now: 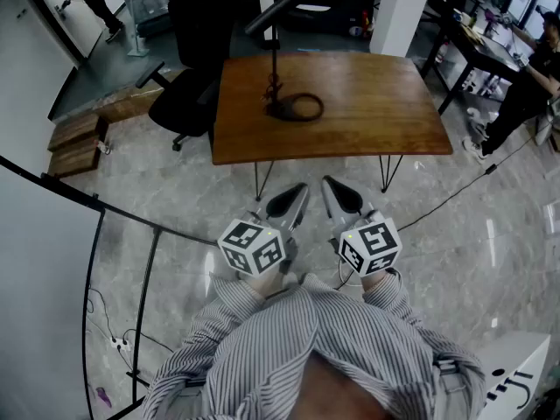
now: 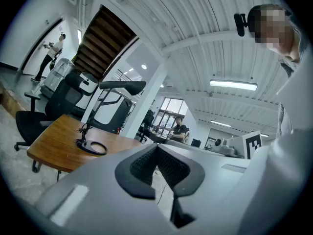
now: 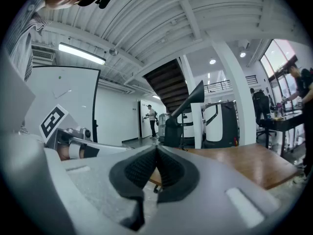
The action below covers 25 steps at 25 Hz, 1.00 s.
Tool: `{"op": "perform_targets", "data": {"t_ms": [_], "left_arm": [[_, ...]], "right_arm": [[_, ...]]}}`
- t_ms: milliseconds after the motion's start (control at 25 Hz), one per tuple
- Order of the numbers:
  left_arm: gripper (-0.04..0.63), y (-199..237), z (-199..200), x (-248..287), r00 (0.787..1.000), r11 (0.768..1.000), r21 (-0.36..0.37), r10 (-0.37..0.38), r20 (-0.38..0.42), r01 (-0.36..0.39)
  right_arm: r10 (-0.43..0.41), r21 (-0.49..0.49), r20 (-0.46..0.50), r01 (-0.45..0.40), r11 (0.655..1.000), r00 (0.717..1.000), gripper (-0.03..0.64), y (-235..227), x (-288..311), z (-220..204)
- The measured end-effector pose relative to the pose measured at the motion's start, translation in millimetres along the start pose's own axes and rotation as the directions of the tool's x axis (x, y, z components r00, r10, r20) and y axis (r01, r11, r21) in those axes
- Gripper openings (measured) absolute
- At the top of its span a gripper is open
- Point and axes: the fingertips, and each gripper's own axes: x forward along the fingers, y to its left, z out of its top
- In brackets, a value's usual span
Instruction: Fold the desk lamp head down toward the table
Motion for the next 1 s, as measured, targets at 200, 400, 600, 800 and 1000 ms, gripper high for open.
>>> {"op": "perform_targets", "data": {"t_ms": [200,400,600,800,1000], "left_arm": [[0.005,6,-3,1,1.000,1.000,0.004,0.003,-0.031,-0.003],[0.005,7,-7,7,0.999,1.000,-0.005,-0.003,-0.041,0.003],[0.005,16,-10,14,0.999,1.000,-0.019,0.011,-0.049,-0.012],[0.005,11,-8,28,0.999,0.998,-0.054,-0.033,-0.015,0.032],[0.005,12,0,37,0.999,0.998,-0.036,-0.046,0.023,0.047]], "right_arm": [[0.002,0.006,-0.010,-0.002,1.000,1.000,0.000,0,3,-2],[0.010,0.001,-0.023,-0.010,1.000,1.000,0.000,-6,8,-6],[0.027,-0.004,-0.018,-0.027,1.000,0.999,0.000,-8,15,-5],[0.061,0.008,-0.021,-0.061,0.998,0.998,0.000,-15,16,-7],[0.120,0.040,-0.022,-0.119,0.992,0.993,0.000,-25,20,-8]]}}
